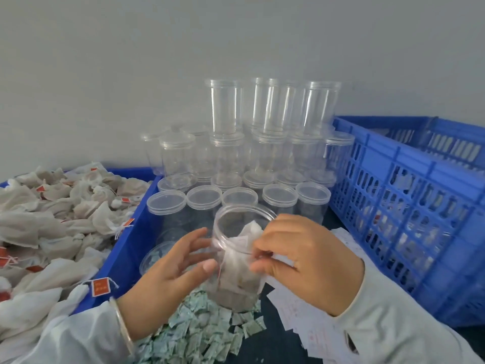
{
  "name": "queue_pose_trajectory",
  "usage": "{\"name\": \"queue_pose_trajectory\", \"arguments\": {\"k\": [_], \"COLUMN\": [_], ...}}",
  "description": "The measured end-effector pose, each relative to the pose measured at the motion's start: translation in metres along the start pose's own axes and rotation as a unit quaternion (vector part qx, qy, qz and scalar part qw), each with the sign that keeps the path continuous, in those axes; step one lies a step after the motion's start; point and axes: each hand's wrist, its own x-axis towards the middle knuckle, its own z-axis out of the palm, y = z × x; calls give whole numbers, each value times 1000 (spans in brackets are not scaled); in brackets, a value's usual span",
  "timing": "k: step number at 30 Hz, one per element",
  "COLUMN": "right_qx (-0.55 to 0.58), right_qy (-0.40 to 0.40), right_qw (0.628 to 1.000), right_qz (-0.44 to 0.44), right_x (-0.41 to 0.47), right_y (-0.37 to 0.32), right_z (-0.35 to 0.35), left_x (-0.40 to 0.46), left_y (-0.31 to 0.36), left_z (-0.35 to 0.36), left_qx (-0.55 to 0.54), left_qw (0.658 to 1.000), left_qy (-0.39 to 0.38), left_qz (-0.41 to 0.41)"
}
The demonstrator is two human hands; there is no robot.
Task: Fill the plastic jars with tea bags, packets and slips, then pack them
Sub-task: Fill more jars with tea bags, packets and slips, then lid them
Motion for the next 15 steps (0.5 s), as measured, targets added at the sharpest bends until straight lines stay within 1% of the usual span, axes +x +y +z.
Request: {"name": "queue_pose_trajectory", "arguments": {"k": [4,7,12,15], "right_qx": [1,-47,-139,-190], "right_qy": [49,106,219,248], "right_qw": [997,989,956,934], "right_qz": [54,86,138,176], "right_x": [-3,1,19,31], "right_y": [12,26,64,99], "right_z": [-36,-76,-149,-185], "left_x": [3,4,6,3], "left_y": [-3,-9,-18,-22], "left_z": [-2,-2,-7,-9], "left_qx": [-14,1,7,27], "left_qw": [999,999,998,997], "left_qy": [30,39,44,44], "left_qz": [-33,-37,-50,-51]}}
